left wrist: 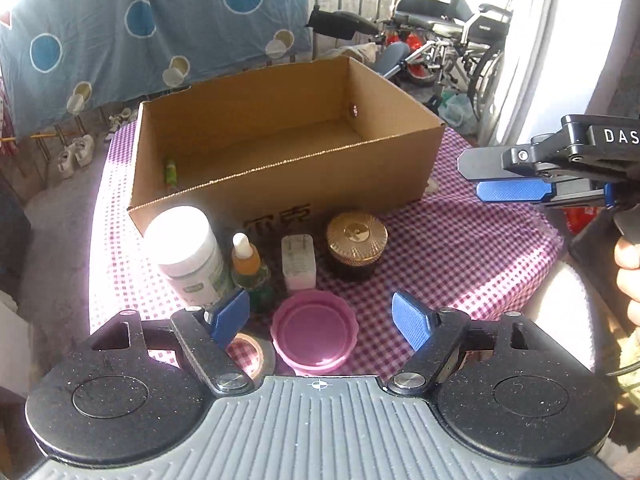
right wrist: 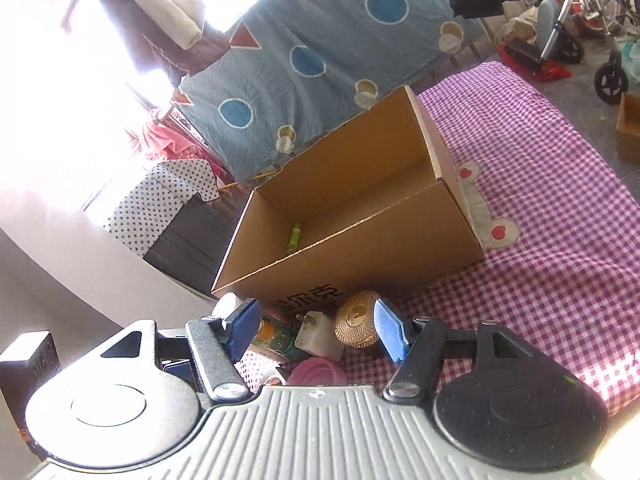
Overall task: Organize rigid objects
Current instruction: 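Move the right tool to the pink silicone cup and grip its rim, then lift the pink cup with the right tool and carry it over the box, then lower the cup into the box and open the right tool, then withdraw the right tool from the box toward the black electrical tape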
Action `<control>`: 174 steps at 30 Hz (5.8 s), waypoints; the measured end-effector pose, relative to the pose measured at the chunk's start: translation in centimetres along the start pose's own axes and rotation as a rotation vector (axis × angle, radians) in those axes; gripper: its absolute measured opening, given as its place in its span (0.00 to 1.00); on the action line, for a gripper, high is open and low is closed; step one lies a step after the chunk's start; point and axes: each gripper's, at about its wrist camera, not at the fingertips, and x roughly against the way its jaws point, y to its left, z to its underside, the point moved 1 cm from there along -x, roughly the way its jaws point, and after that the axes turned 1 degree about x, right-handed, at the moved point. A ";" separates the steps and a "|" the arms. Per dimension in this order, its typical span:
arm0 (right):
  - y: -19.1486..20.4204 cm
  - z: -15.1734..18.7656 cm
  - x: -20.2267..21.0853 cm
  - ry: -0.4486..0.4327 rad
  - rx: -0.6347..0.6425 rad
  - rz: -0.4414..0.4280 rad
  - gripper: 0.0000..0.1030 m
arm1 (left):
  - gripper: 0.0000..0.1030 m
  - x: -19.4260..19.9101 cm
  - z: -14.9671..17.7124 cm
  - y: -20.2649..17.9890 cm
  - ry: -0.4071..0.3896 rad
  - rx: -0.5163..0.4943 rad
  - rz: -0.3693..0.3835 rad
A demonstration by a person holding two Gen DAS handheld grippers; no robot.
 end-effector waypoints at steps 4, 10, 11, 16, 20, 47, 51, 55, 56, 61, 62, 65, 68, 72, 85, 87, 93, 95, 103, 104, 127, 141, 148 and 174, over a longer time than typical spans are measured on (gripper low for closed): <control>0.8 3.1 -2.9 0.083 0.053 0.036 0.64 | 0.77 -2.3 2.2 -0.7 0.066 -0.021 -0.016; 2.0 6.0 -7.7 0.209 0.120 0.053 0.55 | 0.77 -4.5 4.3 -1.0 0.098 -0.026 -0.040; 2.1 6.1 -8.4 0.221 0.127 0.055 0.53 | 0.77 -4.7 4.6 -0.9 0.101 -0.024 -0.039; 2.0 6.4 -10.6 0.242 0.157 0.090 0.38 | 0.77 -5.6 4.5 -1.2 0.111 -0.020 -0.023; 1.8 6.4 -11.7 0.257 0.169 0.106 0.29 | 0.77 -6.2 4.1 -1.4 0.113 -0.020 -0.004; -2.8 6.2 -5.7 0.196 0.082 0.178 0.23 | 0.77 -6.1 3.3 -5.5 0.061 -0.137 0.058; -3.0 6.0 -5.3 0.192 0.082 0.173 0.23 | 0.77 -6.6 3.0 -4.9 0.064 -0.128 0.022; -3.3 5.6 -4.5 0.190 0.081 0.173 0.23 | 0.76 -7.4 2.7 -4.7 0.069 -0.130 0.005; -3.2 5.8 -4.9 0.190 0.083 0.175 0.23 | 0.76 -7.6 2.6 -4.6 0.068 -0.132 0.002; -2.4 5.9 -5.8 0.190 0.106 0.174 0.24 | 0.68 -8.0 2.4 -4.7 0.065 -0.153 -0.007; -2.0 5.9 -6.3 0.191 0.113 0.174 0.24 | 0.67 -8.2 2.4 -4.8 0.068 -0.156 -0.006; -1.5 6.0 -6.7 0.192 0.137 0.180 0.24 | 0.65 -8.4 2.4 -4.9 0.067 -0.157 -0.013; -1.0 6.0 -7.1 0.190 0.162 0.184 0.23 | 0.65 -8.4 2.3 -4.8 0.066 -0.144 -0.010; -0.7 6.1 -7.7 0.187 0.176 0.187 0.23 | 0.64 -8.5 2.2 -4.9 0.061 -0.140 -0.018; -0.2 5.7 -6.3 0.147 0.169 0.195 0.23 | 0.64 -6.9 1.8 -5.5 0.025 -0.142 -0.019; 0.1 5.7 -5.7 0.135 0.171 0.194 0.23 | 0.64 -6.4 1.7 -5.6 0.013 -0.143 -0.021; 1.3 5.5 -3.9 0.086 0.184 0.182 0.23 | 0.64 -4.3 1.6 -6.1 -0.036 -0.149 -0.034; 1.8 5.3 -3.2 0.065 0.191 0.177 0.23 | 0.64 -3.5 1.4 -6.3 -0.056 -0.153 -0.040; 5.4 3.0 -0.9 -0.049 0.293 0.141 0.24 | 0.64 0.3 -0.9 -5.9 -0.165 -0.137 -0.080; 6.0 2.4 -0.7 -0.062 0.308 0.134 0.24 | 0.64 0.7 -1.5 -5.6 -0.176 -0.130 -0.085; 6.8 -14.6 -15.8 0.301 0.290 0.100 0.24 | 0.64 -5.6 -16.8 5.0 0.066 -0.008 -0.044; 1.6 -12.7 -27.0 0.687 0.105 0.121 0.26 | 0.64 -14.4 -15.9 11.1 0.432 0.112 0.043; 1.1 -12.3 -28.7 0.751 0.082 0.124 0.27 | 0.70 -15.8 -14.7 11.6 0.501 0.137 0.037; 4.3 -13.1 -7.5 0.176 0.119 -0.085 0.65 | 0.98 -0.7 -15.1 6.9 0.091 0.076 -0.027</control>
